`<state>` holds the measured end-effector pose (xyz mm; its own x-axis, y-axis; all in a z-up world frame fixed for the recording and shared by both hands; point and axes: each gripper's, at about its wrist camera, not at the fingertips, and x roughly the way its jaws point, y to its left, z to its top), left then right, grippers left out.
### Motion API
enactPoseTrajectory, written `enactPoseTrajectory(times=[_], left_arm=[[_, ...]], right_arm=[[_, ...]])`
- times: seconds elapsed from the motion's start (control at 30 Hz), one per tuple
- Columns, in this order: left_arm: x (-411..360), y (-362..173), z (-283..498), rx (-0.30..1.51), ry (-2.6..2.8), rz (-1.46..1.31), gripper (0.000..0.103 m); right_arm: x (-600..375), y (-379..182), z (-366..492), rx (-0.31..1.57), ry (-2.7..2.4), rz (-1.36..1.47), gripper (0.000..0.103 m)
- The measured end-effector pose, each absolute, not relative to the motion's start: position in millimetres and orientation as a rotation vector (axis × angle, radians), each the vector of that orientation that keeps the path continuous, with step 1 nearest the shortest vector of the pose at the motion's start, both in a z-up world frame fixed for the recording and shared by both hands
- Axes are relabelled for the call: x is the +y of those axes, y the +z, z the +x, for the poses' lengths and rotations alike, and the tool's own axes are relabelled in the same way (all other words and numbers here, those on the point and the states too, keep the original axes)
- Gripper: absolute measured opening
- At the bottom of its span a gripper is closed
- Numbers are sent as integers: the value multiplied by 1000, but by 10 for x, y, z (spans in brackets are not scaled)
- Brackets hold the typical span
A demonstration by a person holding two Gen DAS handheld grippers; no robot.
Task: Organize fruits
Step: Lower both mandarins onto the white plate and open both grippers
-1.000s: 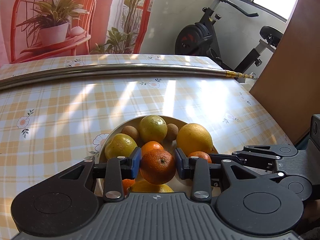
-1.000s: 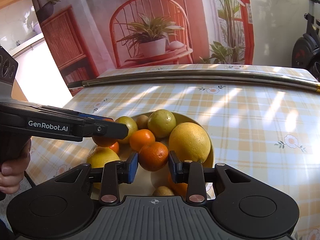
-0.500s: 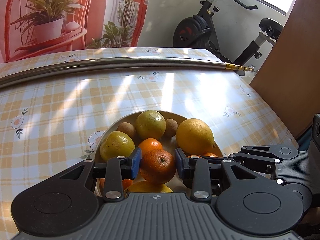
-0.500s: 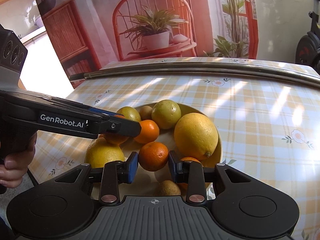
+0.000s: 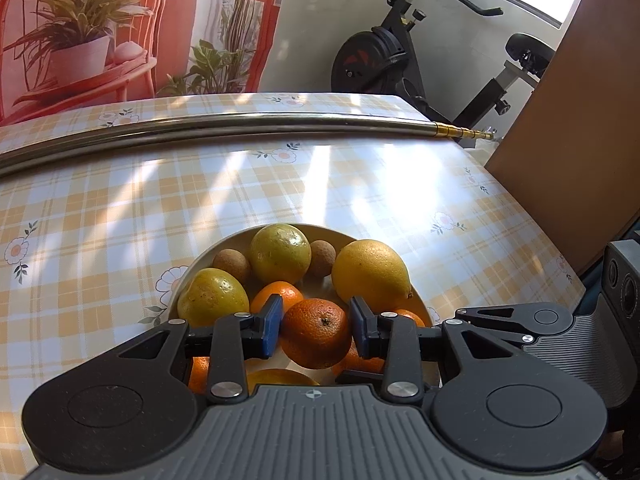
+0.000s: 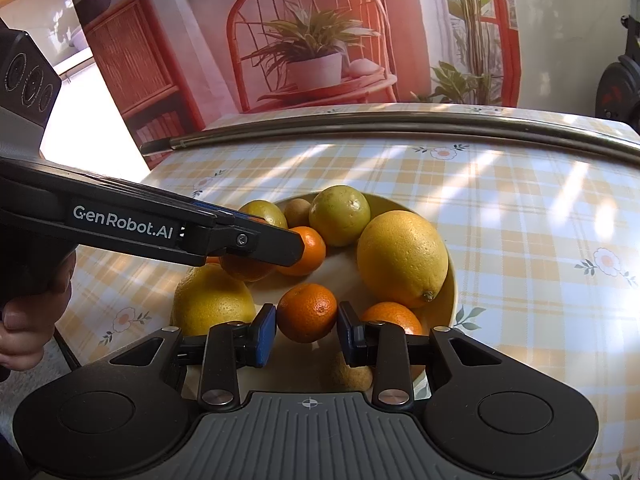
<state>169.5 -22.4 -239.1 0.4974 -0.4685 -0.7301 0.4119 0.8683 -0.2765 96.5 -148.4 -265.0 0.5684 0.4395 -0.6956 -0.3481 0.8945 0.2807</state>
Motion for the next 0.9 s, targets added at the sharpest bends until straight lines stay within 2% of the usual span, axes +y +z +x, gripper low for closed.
enactPoseTrajectory(times=[0.63,0.9], left_arm=[[-189,-2397,1710,922,-524,-84,38],[-15,-2118,1618,836,-442,-89,41]], right_arm=[[-1471,-2656,956,851,464,118,33],[-1506,-2533,926,807,447,95,33]])
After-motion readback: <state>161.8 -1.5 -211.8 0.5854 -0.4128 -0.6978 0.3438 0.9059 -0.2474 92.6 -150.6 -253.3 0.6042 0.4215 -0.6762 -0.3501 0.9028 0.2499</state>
